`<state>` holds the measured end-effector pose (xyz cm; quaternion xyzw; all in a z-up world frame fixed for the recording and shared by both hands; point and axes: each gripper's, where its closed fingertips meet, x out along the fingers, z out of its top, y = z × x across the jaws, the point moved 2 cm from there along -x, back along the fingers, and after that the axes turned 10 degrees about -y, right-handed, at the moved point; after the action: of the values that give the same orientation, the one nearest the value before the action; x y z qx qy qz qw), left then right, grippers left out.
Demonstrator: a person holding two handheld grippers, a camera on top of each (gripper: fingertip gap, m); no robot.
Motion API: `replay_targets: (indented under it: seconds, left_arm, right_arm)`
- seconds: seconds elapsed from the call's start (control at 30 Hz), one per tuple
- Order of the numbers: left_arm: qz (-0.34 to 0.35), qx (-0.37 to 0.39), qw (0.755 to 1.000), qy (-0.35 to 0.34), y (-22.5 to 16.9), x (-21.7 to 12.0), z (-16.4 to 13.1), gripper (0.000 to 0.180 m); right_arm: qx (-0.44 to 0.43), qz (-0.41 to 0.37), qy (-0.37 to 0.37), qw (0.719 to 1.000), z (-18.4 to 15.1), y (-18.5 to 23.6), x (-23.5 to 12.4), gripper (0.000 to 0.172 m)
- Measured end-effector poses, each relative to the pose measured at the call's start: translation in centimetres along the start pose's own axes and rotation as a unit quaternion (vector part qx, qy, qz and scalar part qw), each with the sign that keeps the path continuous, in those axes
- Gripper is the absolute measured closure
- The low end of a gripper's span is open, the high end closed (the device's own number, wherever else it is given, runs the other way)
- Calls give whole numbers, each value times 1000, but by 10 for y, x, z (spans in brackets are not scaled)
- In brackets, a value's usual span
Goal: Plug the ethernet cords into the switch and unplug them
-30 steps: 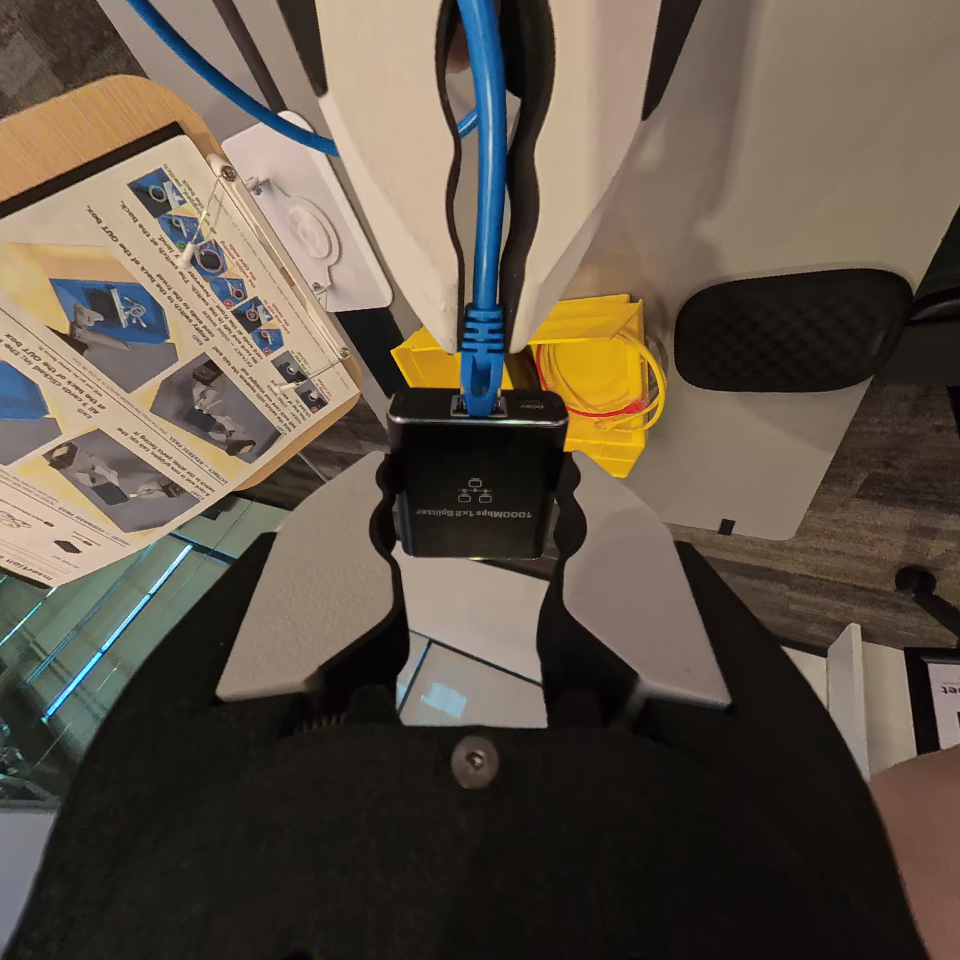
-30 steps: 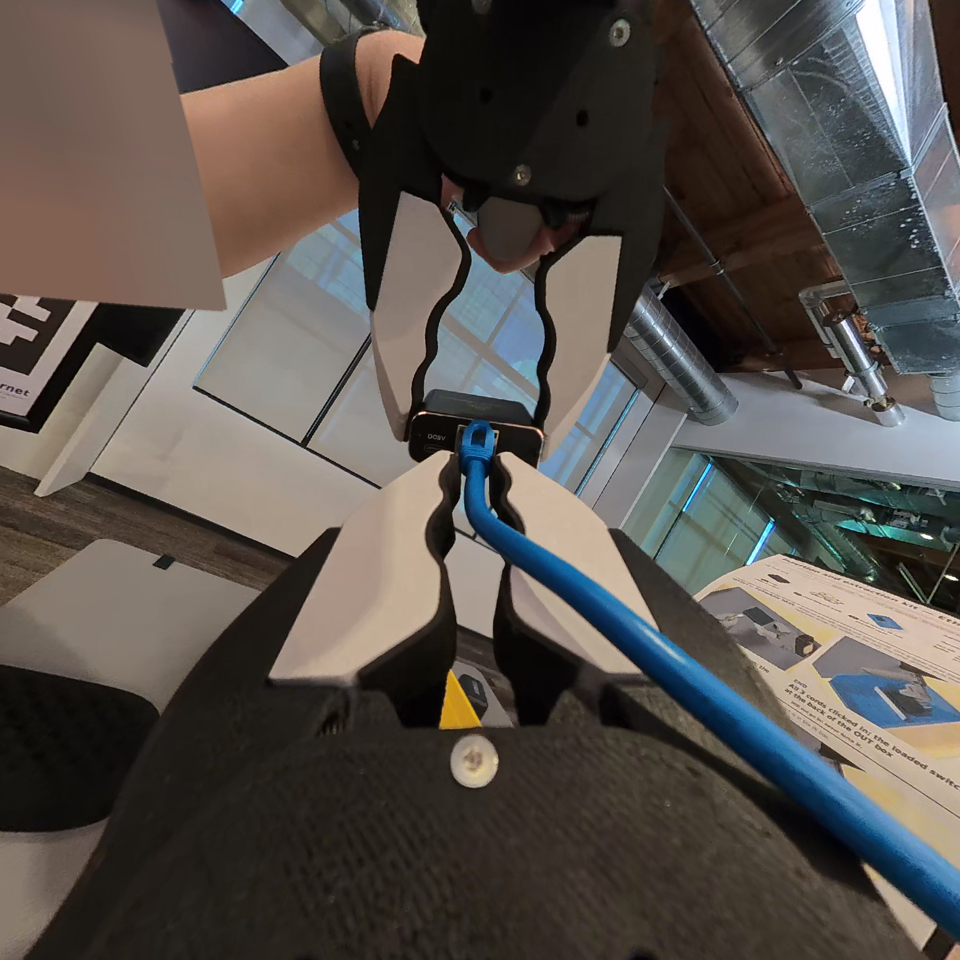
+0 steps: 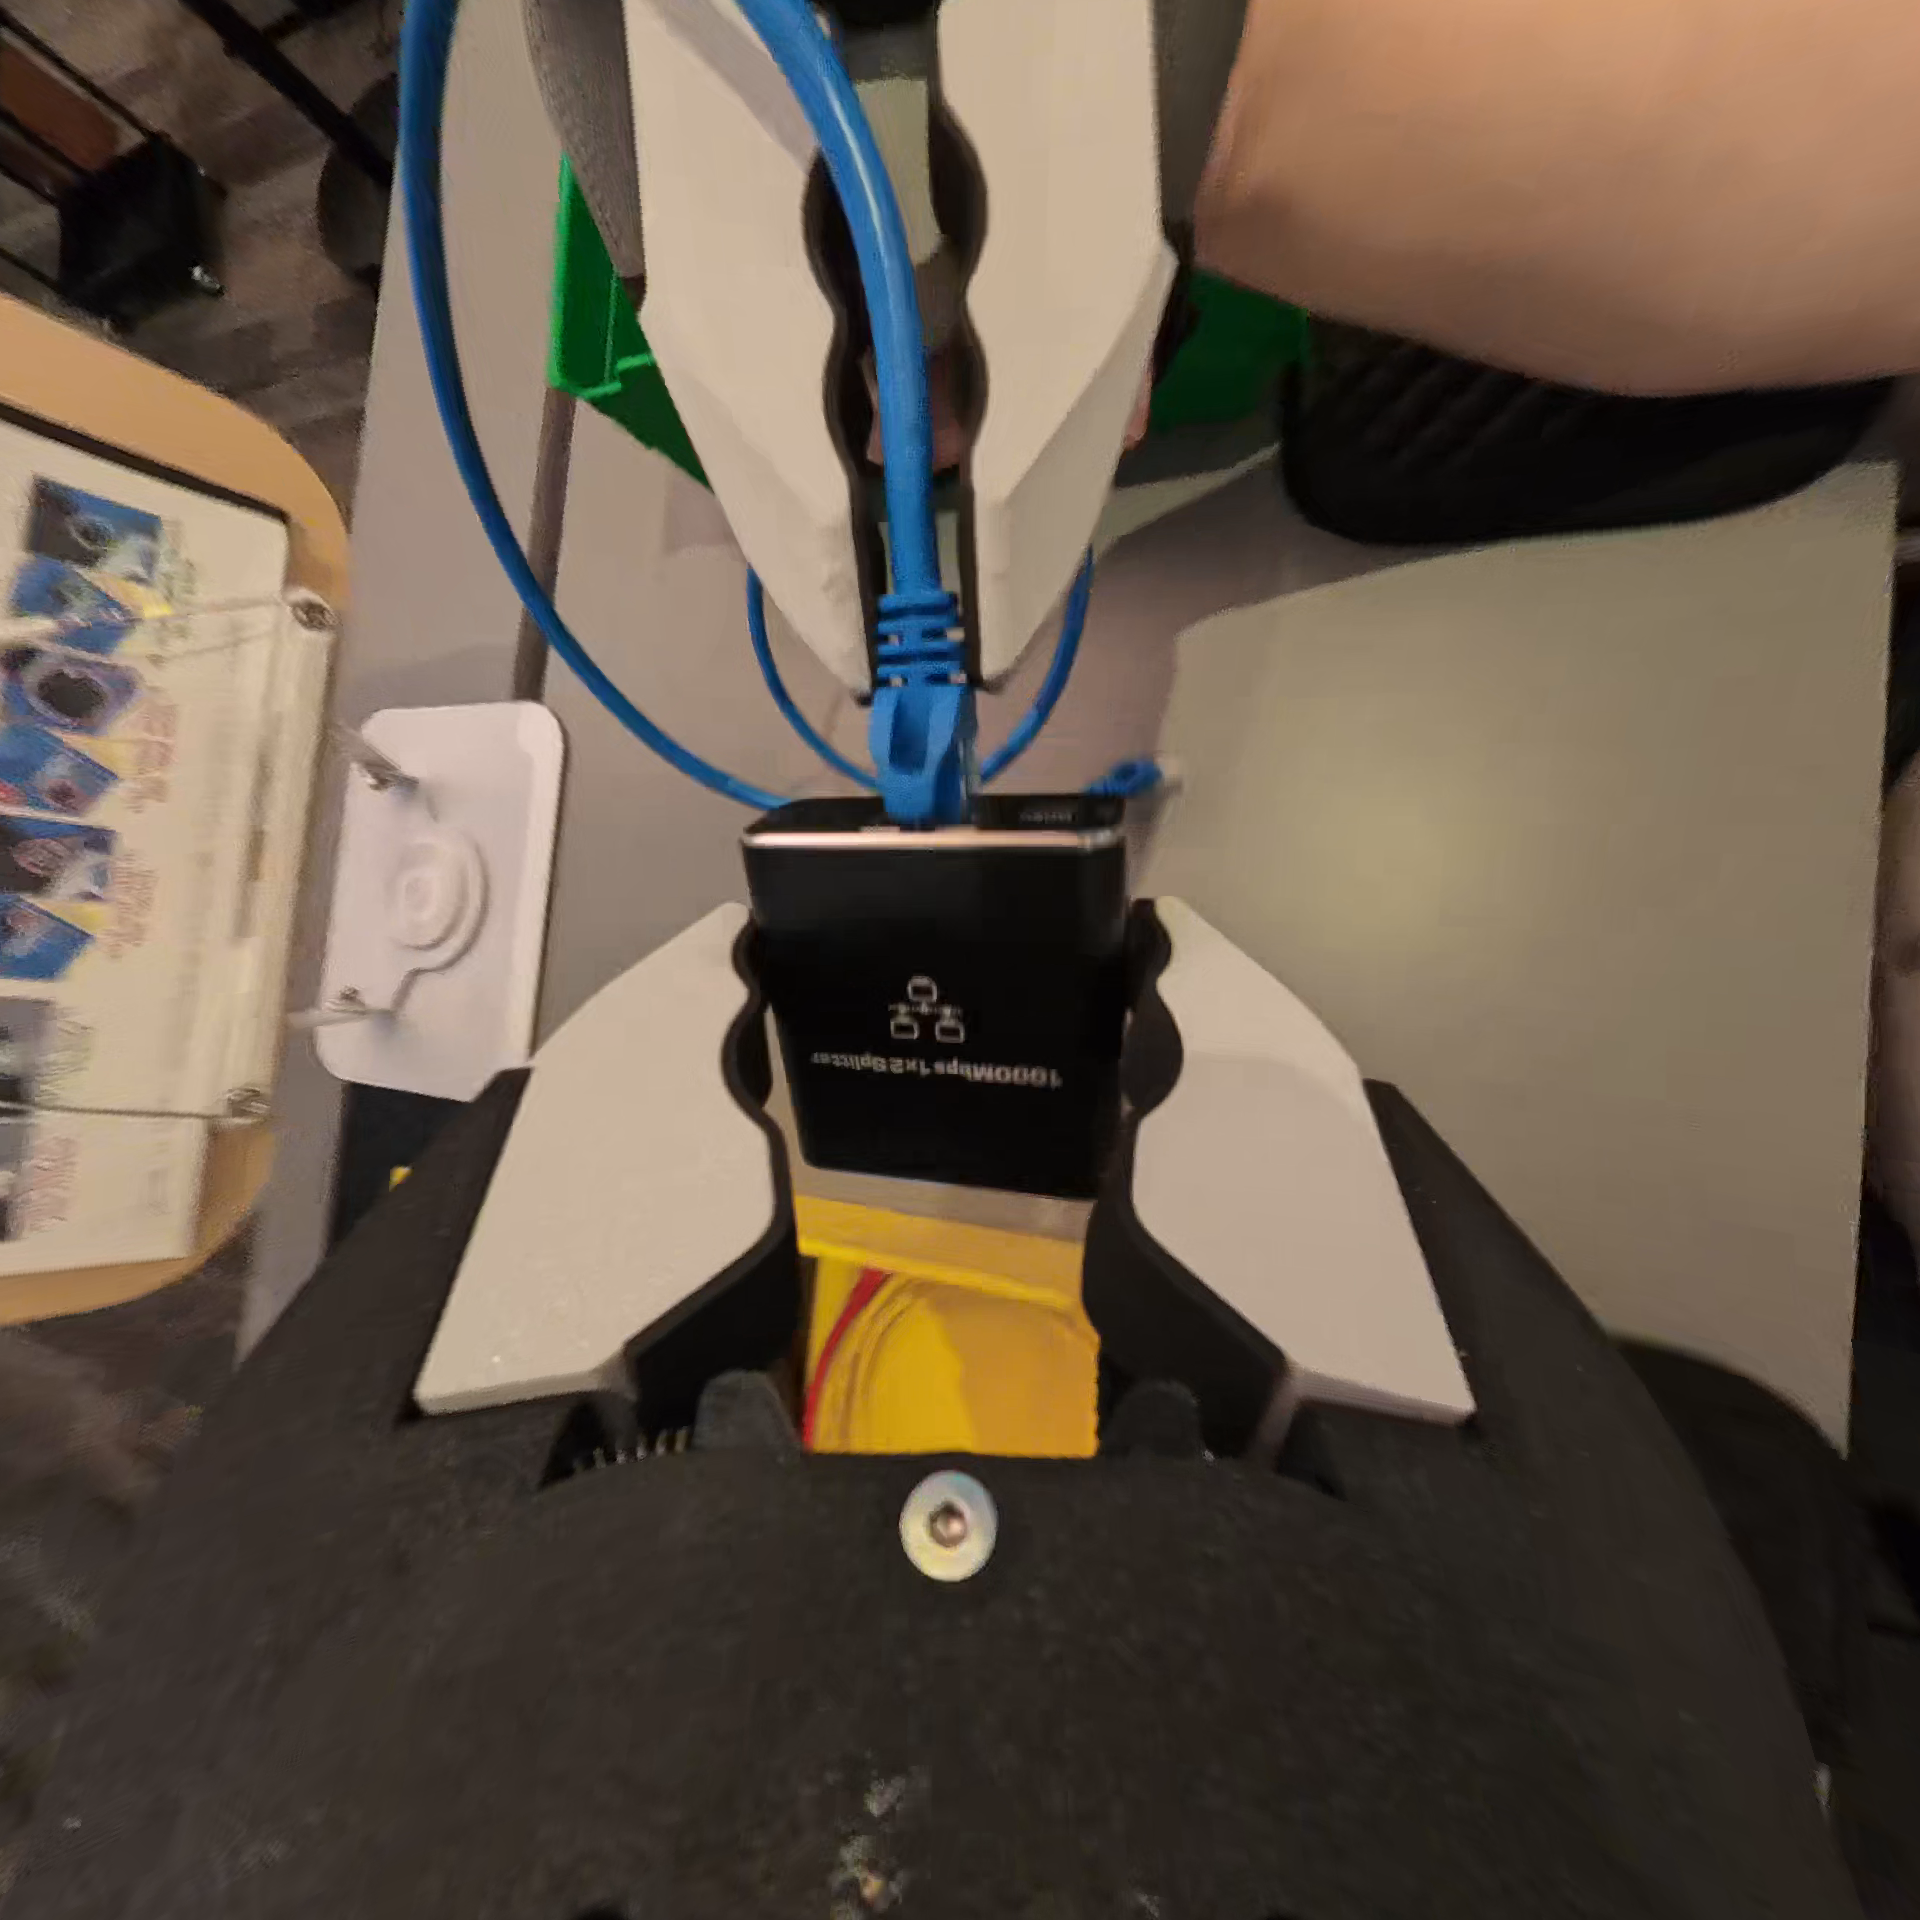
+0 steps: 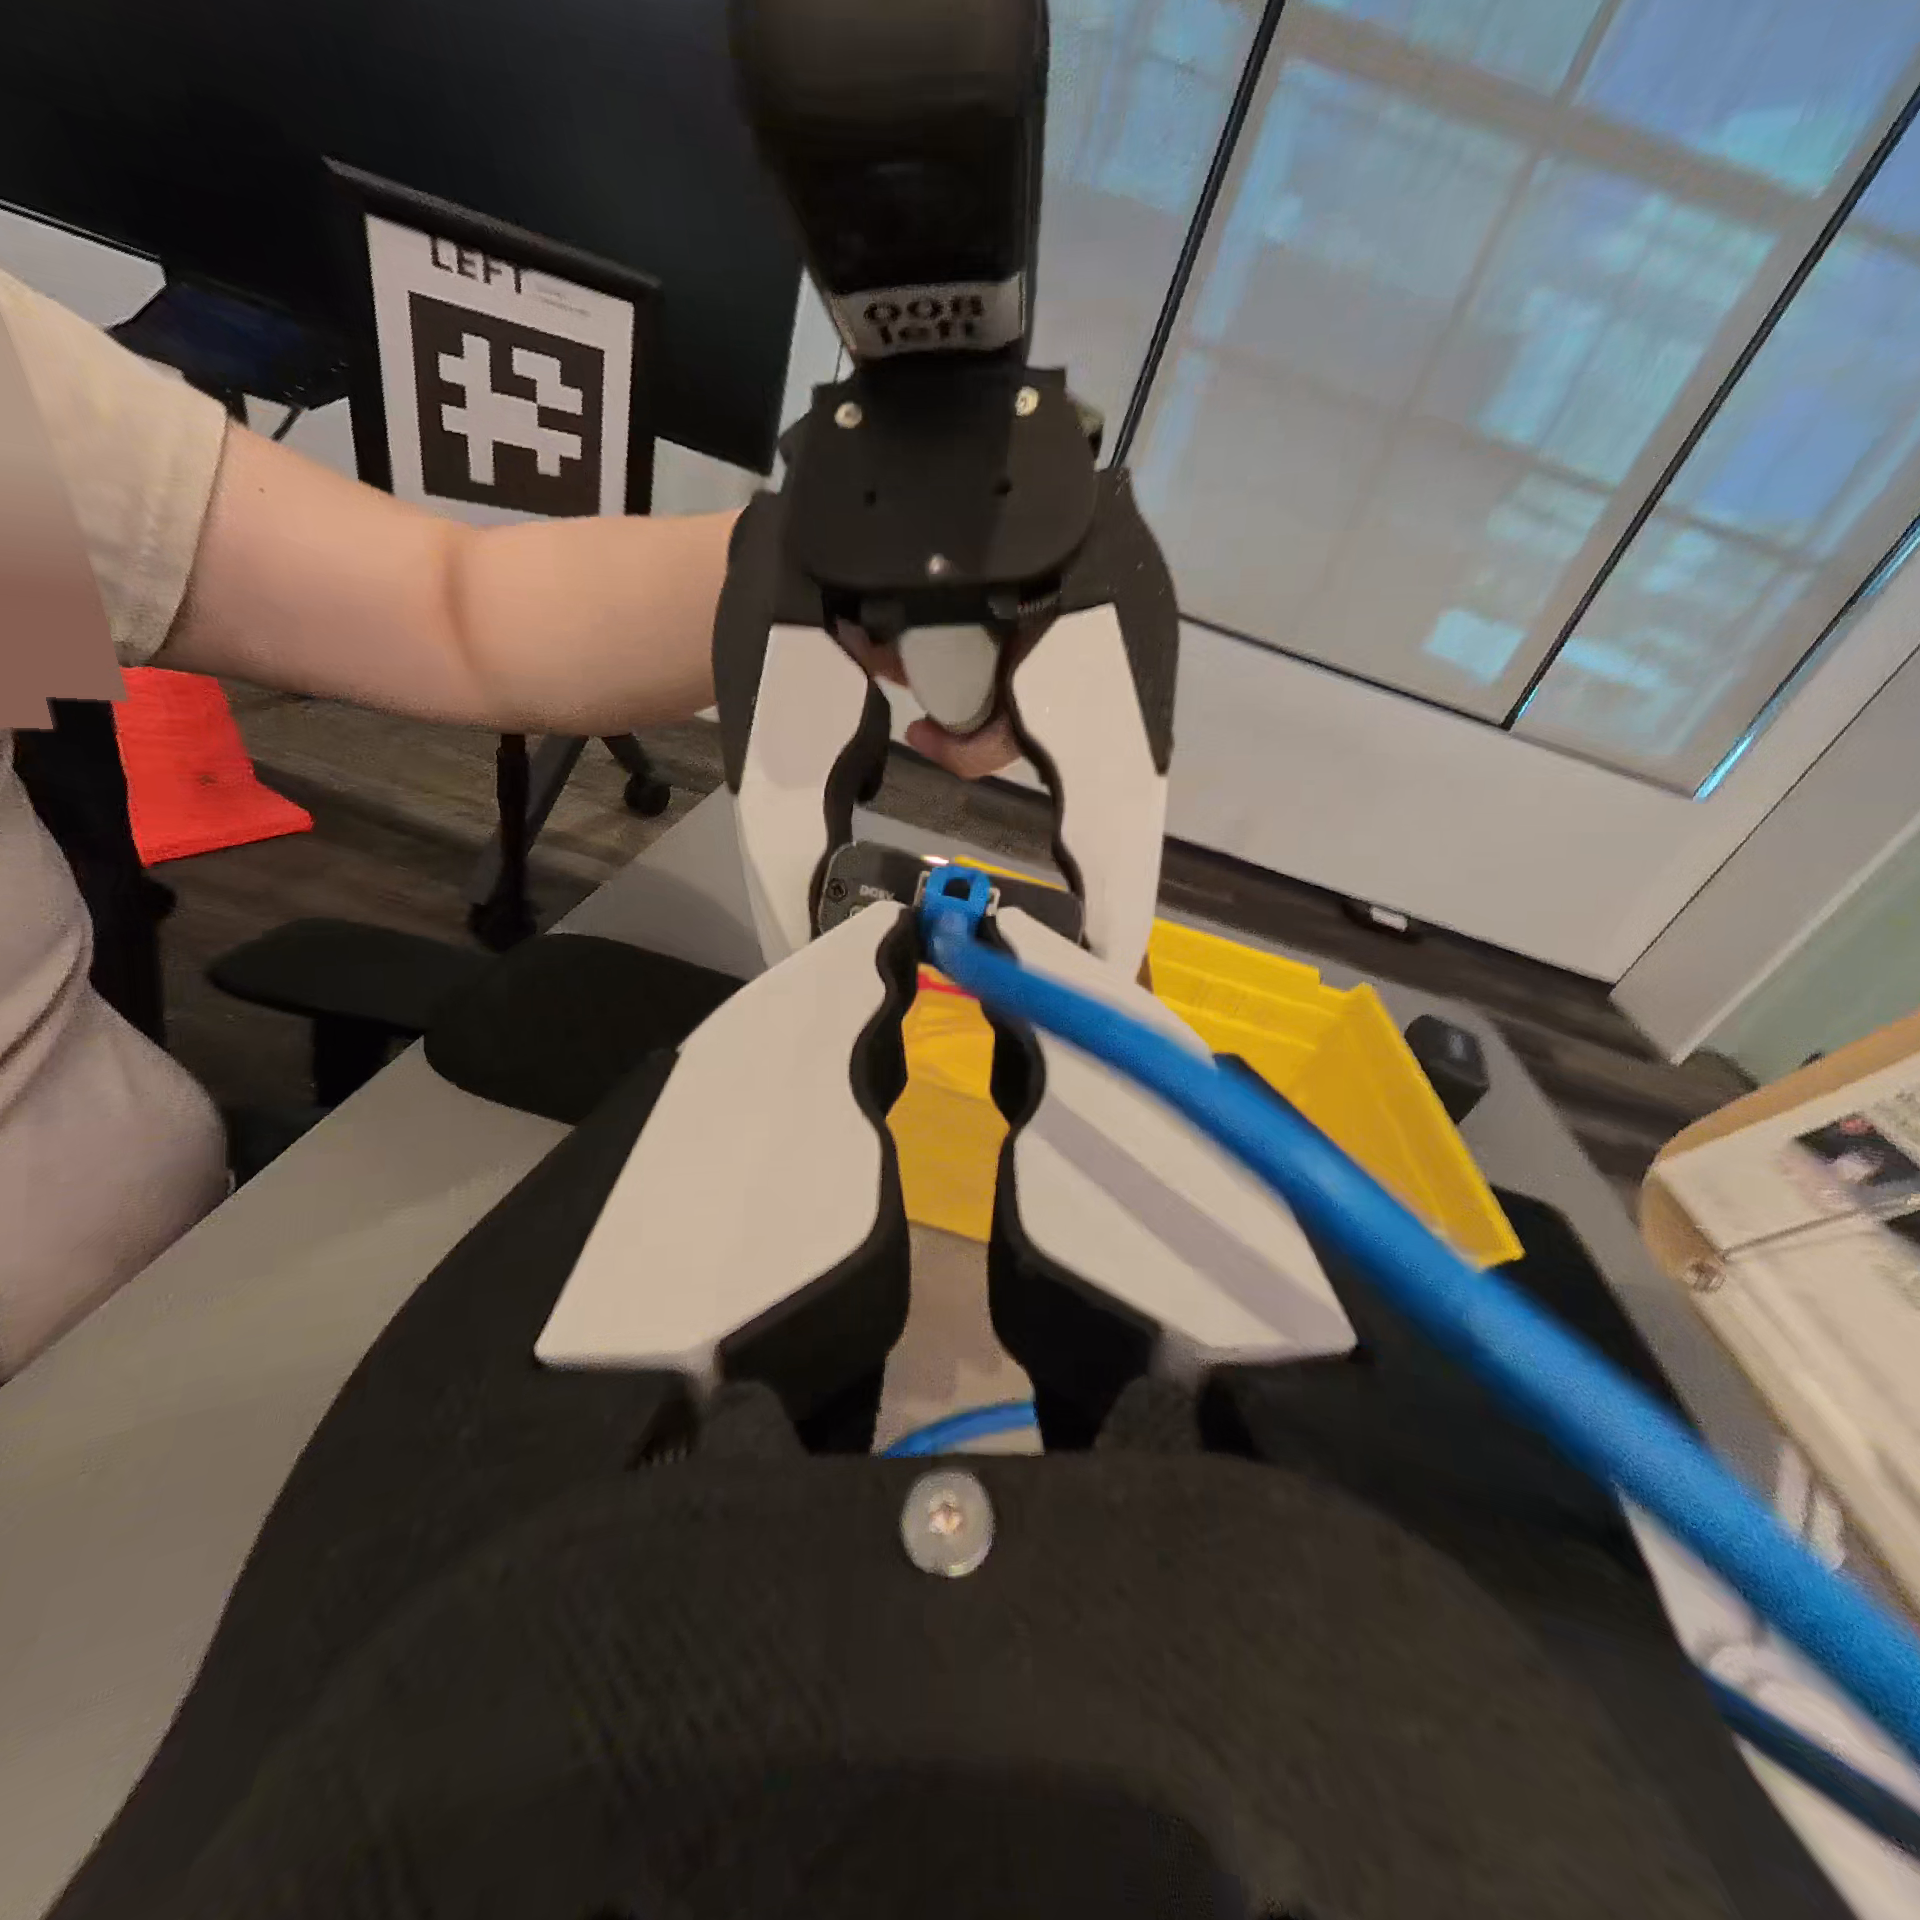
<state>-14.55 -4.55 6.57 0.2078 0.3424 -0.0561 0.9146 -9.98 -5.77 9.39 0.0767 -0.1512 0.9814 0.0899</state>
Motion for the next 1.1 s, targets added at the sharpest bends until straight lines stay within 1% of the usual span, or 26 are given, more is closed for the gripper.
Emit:
replay_targets:
  seconds: [0.03, 0.1, 0.13, 0.17, 0.2, 0.23, 0.3, 0.37, 0.43, 0.47, 0.53, 0.6, 0.7, 0.77, 0.83, 0.93, 1.0, 1.03, 1.1]
  left_arm:
    - [5, -21, 1000, 1, 0, 10, -7, 116]
    - [-1, -77, 997, 21, -2, 29, -26, 116]
    - [-1, -110, 994, 25, -2, 38, -32, 116]
    - [3, -143, 990, 15, -2, 46, -36, 116]
    - [7, -170, 985, -1, -2, 51, -37, 116]
    - [7, -190, 982, -15, -2, 56, -37, 116]
    - [15, -219, 976, -10, -2, 64, -42, 116]
    - [49, -239, 969, 28, 2, 73, -56, 116]
    - [88, -240, 964, 66, 9, 84, -72, 116]
    - [99, -247, 960, 84, 10, 92, -79, 116]
    - [101, -263, 952, 119, 8, 112, -90, 116]
    - [80, -276, 948, 134, 3, 135, -96, 116]
    - [61, -286, 943, 158, 0, 161, -104, 116]
    - [62, -275, 944, 170, 0, 171, -109, 116]
    - [57, -272, 943, 183, -2, 179, -115, 116]
    - [58, -276, 943, 176, 0, 188, -120, 116]
    - [53, -280, 945, 159, 2, 192, -119, 116]
    - [51, -276, 947, 153, 2, 193, -119, 114]
    - [56, -271, 949, 151, 2, 192, -119, 98]
  right_arm:
    - [20, -5, 19, 1000, -9, -3, -1, 160]
    - [84, -13, 96, 992, -33, -8, -7, 160]
    - [90, -31, 127, 987, -42, -14, -12, 155]
    - [85, -56, 139, 985, -47, -20, -16, 148]
    - [85, -72, 148, 983, -50, -24, -20, 145]
    - [103, -80, 167, 977, -54, -24, -25, 143]
    - [150, -95, 227, 958, -64, -23, -38, 146]
    - [186, -89, 254, 945, -65, -14, -51, 148]
    - [258, -51, 288, 921, -63, 8, -65, 150]
    - [274, -34, 304, 912, -61, 18, -72, 151]
    - [253, -15, 330, 909, -56, 33, -84, 150]
    - [211, -18, 337, 917, -49, 38, -93, 149]
    - [186, -26, 298, 936, -28, 40, -101, 150]
    - [175, -39, 276, 944, -17, 38, -108, 150]
    - [164, -50, 270, 948, -12, 38, -115, 150]
    - [154, -53, 261, 951, -7, 39, -122, 150]
    - [150, -59, 254, 954, -4, 37, -125, 150]
    - [150, -62, 252, 954, -3, 36, -126, 150]
    - [151, -66, 249, 954, -3, 34, -127, 151]
